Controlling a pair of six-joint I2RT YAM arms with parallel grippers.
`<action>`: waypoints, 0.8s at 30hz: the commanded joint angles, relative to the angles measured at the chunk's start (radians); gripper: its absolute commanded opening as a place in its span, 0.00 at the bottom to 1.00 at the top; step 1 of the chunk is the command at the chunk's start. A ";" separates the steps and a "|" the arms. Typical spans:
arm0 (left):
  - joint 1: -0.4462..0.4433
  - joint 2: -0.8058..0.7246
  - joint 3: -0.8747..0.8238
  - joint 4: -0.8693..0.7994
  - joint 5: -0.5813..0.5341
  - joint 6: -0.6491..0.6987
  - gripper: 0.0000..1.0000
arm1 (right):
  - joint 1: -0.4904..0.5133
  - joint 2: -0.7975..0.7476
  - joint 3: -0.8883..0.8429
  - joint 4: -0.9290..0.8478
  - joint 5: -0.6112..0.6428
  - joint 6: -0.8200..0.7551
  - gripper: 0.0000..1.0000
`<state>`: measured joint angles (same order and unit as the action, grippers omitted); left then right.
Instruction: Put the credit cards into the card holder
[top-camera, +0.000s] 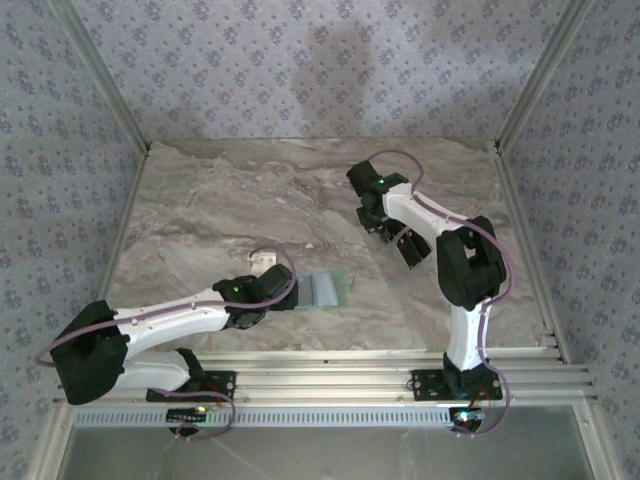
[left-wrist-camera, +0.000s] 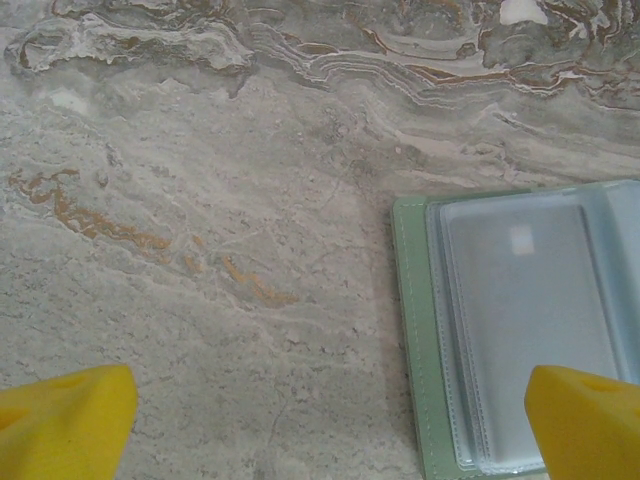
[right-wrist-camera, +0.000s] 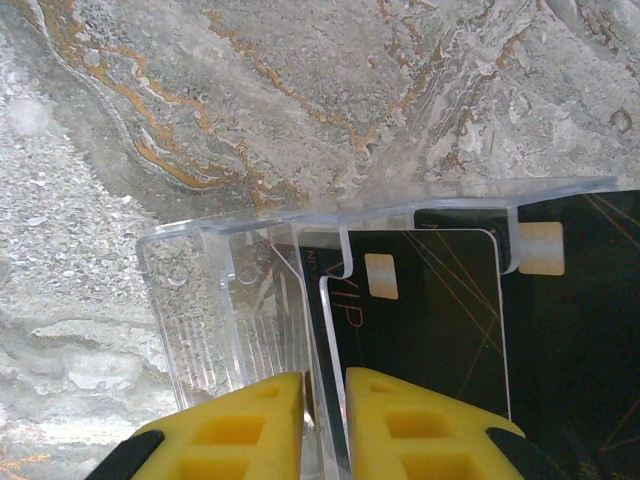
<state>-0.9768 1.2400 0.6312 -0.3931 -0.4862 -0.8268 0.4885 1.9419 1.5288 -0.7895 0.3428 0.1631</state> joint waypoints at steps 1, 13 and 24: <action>0.007 0.002 0.003 0.002 -0.004 0.016 1.00 | -0.009 0.019 0.001 -0.014 -0.014 -0.019 0.21; 0.010 0.004 0.001 0.006 -0.001 0.018 1.00 | -0.016 0.008 -0.007 -0.012 -0.021 -0.021 0.15; 0.010 0.009 0.011 0.002 0.008 0.026 1.00 | -0.019 -0.016 0.006 -0.033 -0.053 -0.028 0.00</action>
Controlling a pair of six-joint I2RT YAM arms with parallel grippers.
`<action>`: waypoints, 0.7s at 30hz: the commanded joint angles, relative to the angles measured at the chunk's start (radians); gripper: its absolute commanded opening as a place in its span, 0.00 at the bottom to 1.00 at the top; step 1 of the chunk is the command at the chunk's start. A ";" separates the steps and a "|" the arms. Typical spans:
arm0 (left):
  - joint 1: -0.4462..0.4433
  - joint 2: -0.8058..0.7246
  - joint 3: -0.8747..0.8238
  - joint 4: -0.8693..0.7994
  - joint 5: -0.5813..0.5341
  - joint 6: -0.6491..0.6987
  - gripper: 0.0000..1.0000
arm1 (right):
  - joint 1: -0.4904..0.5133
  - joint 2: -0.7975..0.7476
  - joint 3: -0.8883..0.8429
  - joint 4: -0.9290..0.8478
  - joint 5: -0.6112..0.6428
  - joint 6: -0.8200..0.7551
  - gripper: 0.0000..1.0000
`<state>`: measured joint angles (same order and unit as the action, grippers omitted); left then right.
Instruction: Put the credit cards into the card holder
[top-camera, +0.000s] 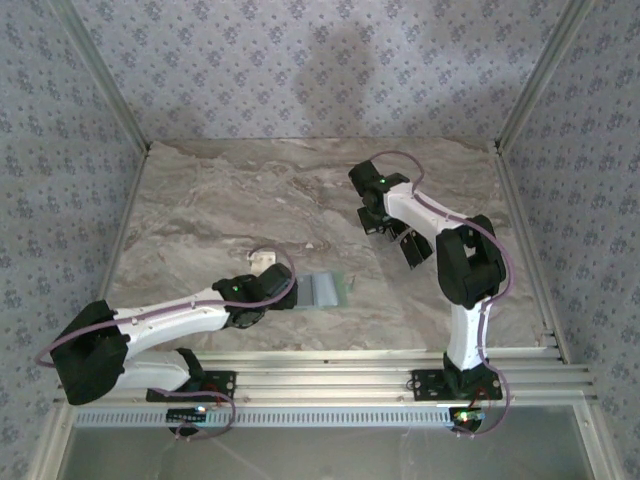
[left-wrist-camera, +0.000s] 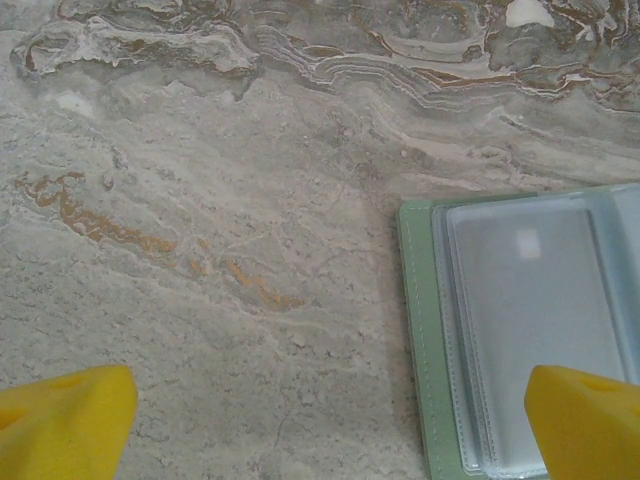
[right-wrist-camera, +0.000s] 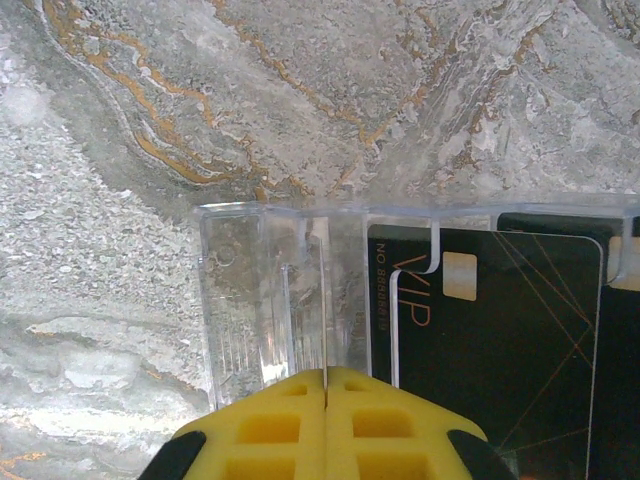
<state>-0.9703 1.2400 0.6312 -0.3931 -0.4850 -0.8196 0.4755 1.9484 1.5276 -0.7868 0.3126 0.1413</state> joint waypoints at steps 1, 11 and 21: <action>0.003 0.010 0.013 -0.002 0.006 0.021 1.00 | -0.006 -0.028 0.012 -0.040 -0.031 -0.006 0.00; 0.015 0.005 0.037 -0.047 0.002 0.066 1.00 | 0.025 -0.180 0.064 -0.068 -0.103 0.032 0.00; 0.012 0.142 0.101 -0.024 0.034 0.100 1.00 | 0.105 -0.433 -0.223 0.178 -0.417 0.255 0.00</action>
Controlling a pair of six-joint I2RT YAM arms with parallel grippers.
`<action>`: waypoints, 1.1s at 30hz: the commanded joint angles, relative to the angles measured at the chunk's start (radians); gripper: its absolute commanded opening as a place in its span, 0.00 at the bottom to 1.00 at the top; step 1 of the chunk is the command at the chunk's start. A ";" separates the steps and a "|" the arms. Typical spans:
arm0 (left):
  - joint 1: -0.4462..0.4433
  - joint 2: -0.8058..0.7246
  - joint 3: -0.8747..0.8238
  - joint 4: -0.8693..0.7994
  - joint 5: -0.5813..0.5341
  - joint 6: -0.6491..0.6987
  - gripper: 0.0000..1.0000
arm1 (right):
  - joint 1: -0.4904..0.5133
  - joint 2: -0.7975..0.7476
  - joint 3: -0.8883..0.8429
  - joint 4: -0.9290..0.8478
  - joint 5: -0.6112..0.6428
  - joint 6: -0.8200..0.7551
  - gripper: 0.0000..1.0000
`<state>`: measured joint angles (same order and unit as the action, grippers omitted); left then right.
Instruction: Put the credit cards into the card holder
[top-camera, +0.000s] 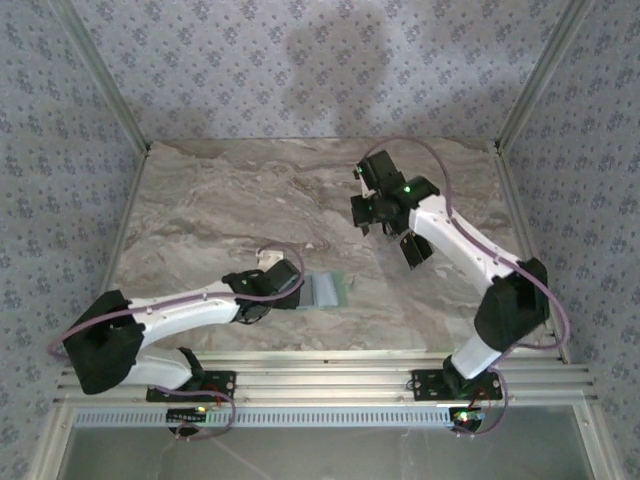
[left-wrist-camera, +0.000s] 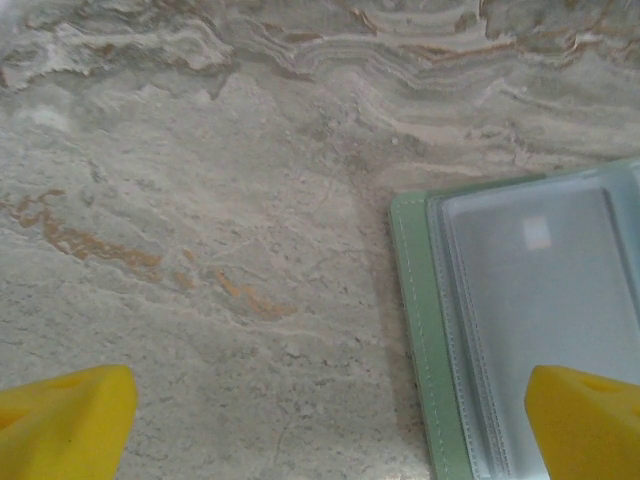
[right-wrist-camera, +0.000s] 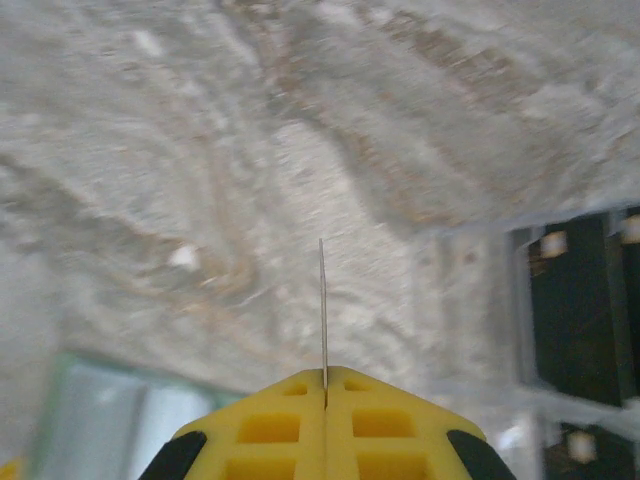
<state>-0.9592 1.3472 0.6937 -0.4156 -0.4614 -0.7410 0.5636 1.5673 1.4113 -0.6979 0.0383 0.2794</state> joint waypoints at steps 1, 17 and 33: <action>0.000 0.043 0.041 0.001 0.006 0.017 1.00 | 0.024 -0.080 -0.154 0.137 -0.163 0.142 0.00; -0.010 0.106 0.013 -0.021 -0.069 -0.062 1.00 | 0.116 -0.259 -0.641 0.627 -0.348 0.462 0.00; -0.015 0.103 -0.026 -0.039 -0.072 -0.094 1.00 | 0.185 -0.060 -0.627 0.800 -0.367 0.512 0.00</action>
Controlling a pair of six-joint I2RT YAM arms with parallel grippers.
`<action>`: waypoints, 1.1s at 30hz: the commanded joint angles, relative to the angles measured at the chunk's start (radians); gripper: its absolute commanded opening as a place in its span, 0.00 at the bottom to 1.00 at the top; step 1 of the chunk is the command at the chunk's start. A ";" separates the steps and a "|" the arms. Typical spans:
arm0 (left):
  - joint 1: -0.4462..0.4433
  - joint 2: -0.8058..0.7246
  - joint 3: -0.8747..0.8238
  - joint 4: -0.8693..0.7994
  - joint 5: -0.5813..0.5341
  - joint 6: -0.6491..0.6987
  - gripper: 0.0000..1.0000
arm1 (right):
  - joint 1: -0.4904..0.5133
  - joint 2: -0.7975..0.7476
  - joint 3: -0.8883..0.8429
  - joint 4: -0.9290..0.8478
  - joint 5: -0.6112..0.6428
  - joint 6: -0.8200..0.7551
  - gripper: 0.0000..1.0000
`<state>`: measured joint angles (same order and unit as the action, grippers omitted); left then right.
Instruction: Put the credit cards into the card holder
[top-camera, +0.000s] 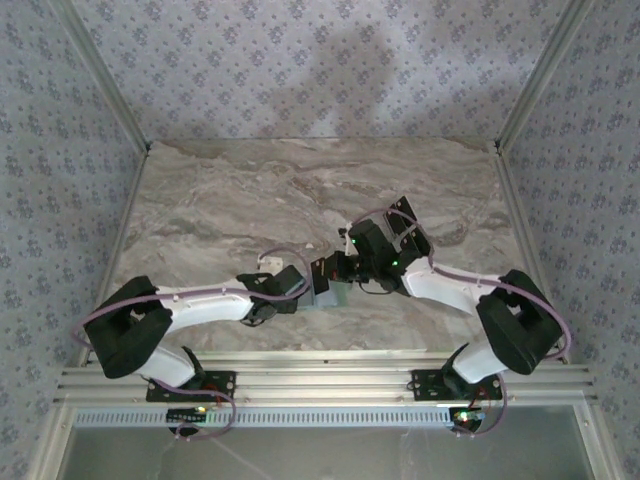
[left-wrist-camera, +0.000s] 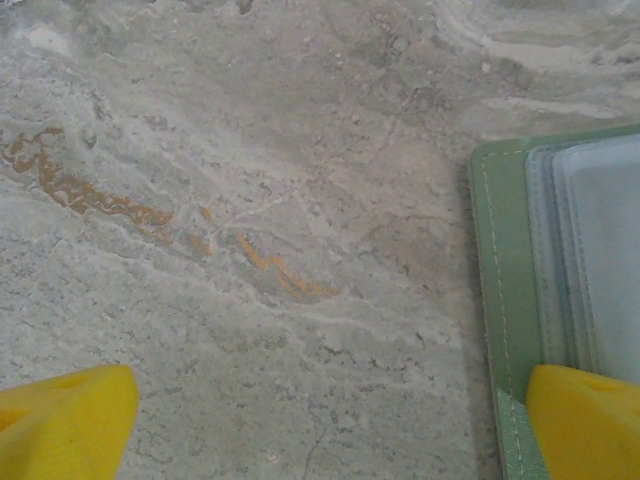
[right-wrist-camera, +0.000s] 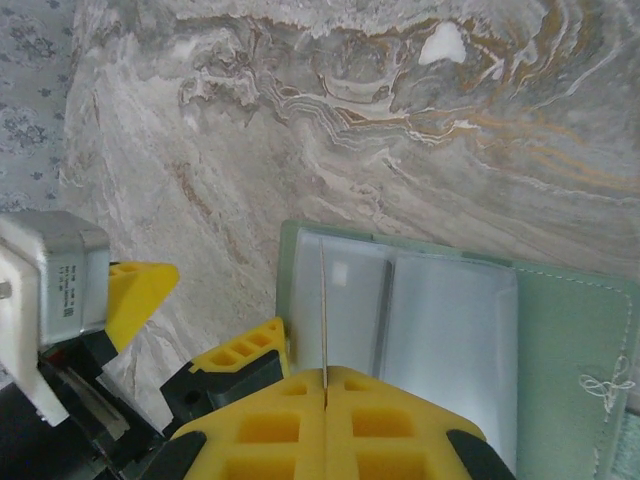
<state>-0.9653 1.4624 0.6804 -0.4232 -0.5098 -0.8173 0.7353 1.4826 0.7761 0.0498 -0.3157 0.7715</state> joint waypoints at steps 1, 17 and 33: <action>-0.009 -0.011 -0.014 -0.033 -0.024 -0.019 1.00 | 0.014 0.032 0.007 0.059 -0.011 0.019 0.00; -0.010 -0.085 0.033 -0.047 -0.025 0.008 1.00 | -0.016 0.073 -0.104 0.136 0.016 0.010 0.00; -0.010 0.017 0.041 -0.020 -0.042 -0.010 1.00 | -0.031 0.063 -0.121 0.141 -0.006 0.007 0.00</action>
<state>-0.9688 1.4929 0.7399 -0.4229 -0.5179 -0.8028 0.7124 1.5532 0.6643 0.1898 -0.3099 0.7784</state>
